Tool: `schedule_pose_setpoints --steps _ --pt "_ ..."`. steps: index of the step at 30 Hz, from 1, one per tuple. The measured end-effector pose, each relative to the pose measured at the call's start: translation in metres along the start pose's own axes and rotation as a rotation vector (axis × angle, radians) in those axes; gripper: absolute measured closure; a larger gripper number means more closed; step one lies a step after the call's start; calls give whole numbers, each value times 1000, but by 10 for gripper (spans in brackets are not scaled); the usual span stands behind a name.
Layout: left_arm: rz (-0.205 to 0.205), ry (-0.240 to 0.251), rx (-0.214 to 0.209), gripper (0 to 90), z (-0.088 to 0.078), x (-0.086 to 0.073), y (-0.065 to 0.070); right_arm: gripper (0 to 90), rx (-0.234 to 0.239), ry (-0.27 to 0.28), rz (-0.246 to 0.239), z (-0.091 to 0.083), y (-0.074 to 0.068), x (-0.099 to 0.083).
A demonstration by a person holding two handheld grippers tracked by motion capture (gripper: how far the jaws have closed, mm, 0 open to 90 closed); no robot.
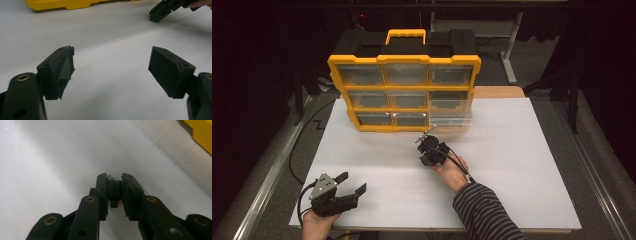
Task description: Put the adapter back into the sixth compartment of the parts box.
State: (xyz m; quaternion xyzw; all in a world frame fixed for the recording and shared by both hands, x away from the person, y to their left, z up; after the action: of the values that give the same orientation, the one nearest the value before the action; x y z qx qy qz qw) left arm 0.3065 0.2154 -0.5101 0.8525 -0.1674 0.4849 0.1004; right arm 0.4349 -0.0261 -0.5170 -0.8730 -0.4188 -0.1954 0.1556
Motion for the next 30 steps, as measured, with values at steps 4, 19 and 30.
schedule_pose_setpoints --steps 4,19,30 --pt "-2 0 -1 213 0 0 0 768 5 10 -2 -4 -1 1" --pt "-7 -7 4 218 1 -1 -1 768 69 72 2 -31 -12 -1" --pt "-14 -4 3 218 1 0 -1 768 81 94 6 -42 -11 -7"
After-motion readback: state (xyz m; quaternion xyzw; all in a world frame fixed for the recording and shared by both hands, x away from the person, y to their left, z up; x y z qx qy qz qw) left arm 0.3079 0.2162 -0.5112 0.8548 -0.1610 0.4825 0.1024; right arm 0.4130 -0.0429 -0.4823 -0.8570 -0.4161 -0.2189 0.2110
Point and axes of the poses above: each handheld gripper's, and its own axes: z roughly forward along the jaws, x roughly out of its top, y roughly to its right, the point moved 8 cm from there along z, roughly forward along the jaws, and after that the axes turned 11 degrees about x, right-handed, at the moved point
